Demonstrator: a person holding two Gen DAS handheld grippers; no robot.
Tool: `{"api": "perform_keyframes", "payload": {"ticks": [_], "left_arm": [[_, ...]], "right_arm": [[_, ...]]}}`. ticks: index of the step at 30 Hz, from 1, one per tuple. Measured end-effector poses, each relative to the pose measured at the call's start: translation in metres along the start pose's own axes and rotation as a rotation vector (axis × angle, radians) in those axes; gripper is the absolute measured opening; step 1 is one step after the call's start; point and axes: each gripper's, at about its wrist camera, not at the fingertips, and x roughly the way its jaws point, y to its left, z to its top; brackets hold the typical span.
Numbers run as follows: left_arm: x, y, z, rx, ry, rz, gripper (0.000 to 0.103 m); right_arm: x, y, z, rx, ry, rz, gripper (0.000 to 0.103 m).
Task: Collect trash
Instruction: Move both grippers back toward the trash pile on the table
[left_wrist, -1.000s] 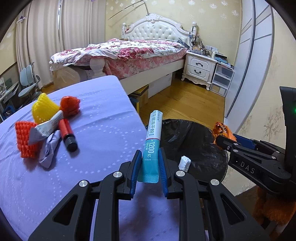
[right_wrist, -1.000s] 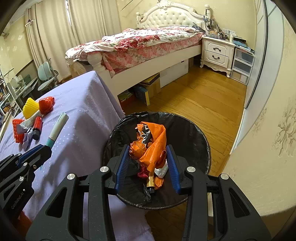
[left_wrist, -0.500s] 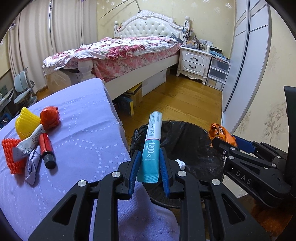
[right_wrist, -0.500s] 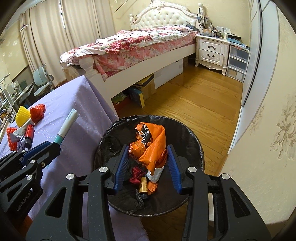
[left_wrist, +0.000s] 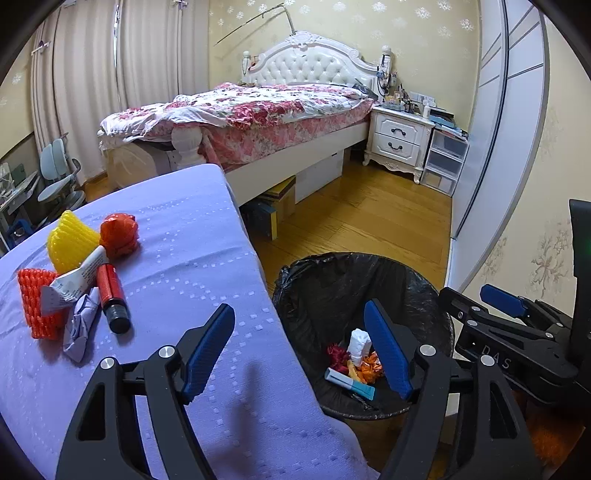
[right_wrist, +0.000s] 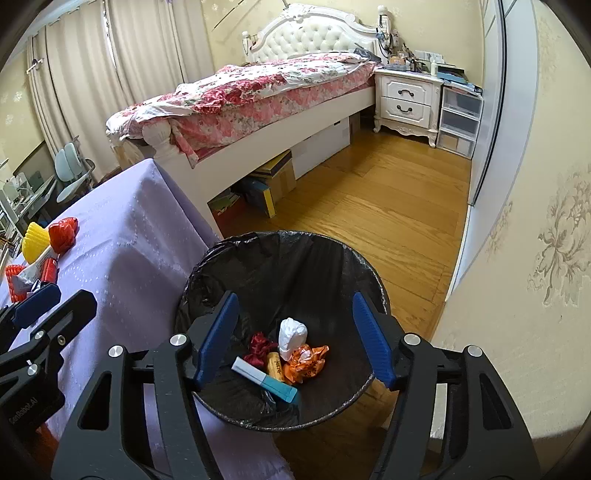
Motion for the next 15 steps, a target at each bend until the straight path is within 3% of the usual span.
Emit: {"api": "perform_keyframes", "payload": {"ticks": [15], "left_arm": [[-0.021,0.058,-0.02,-0.088,0.016,0.116,0.073]], "right_arm": [[-0.008,0.043,-0.006,-0.063,0.012,0.063,0.067]]}}
